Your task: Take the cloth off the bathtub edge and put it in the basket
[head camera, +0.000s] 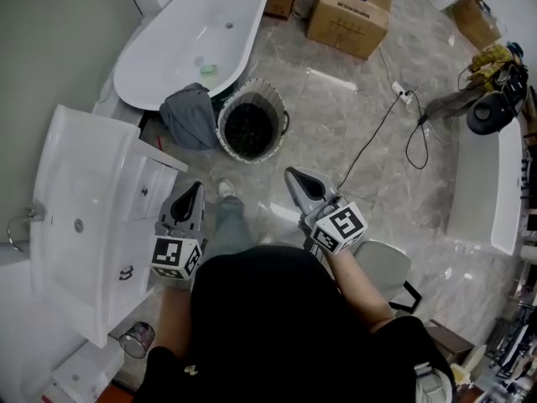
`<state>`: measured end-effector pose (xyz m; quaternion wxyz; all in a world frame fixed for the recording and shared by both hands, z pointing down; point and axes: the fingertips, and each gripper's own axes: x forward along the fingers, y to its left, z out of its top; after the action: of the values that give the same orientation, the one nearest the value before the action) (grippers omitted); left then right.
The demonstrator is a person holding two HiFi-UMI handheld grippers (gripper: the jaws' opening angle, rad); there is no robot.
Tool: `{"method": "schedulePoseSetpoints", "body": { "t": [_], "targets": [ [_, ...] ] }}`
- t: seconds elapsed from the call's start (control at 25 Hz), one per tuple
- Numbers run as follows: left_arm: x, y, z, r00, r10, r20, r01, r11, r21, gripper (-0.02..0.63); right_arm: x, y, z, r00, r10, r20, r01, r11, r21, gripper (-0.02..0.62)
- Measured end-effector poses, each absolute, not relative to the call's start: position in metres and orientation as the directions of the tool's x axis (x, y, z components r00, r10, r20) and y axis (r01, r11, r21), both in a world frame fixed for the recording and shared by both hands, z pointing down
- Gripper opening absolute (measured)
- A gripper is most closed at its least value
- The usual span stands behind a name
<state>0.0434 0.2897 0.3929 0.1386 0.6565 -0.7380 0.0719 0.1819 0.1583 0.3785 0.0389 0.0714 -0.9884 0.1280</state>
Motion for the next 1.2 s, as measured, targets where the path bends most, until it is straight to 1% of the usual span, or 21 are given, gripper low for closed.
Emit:
{"method": "schedulePoseSetpoints", "body": {
  "t": [0.2,0.56,0.76,1.04,1.2],
  "targets": [
    [-0.015,0.249,0.403,-0.089,-0.948,0.307,-0.986,0.128,0.108,0.014,0.129,0.116,0.385,-0.981,-0.143,0.129,-0.172,0.952,-0.252,-0.004],
    [-0.132,0.191,0.419,-0.072,-0.931,0.359,-0.986,0.12,0.113,0.014,0.004,0.049,0.396,-0.978,-0.131,0.163,-0.171,0.952,-0.256,-0.004],
    [-0.182,0.17,0.432,-0.084,-0.925,0.369,-0.981,0.141,0.132,0.014,-0.052,0.02,0.4,-0.976,-0.128,0.175,-0.171,0.95,-0.259,-0.005],
    [-0.231,0.153,0.448,-0.086,-0.908,0.41,-0.975,0.161,0.151,0.015,-0.103,-0.003,0.416,-0.973,-0.102,0.209,-0.158,0.949,-0.273,-0.005],
    [-0.246,0.15,0.457,-0.109,-0.899,0.425,-0.967,0.194,0.162,0.034,-0.121,-0.005,0.413,-0.974,-0.063,0.218,-0.121,0.957,-0.262,-0.003]
  ]
}}
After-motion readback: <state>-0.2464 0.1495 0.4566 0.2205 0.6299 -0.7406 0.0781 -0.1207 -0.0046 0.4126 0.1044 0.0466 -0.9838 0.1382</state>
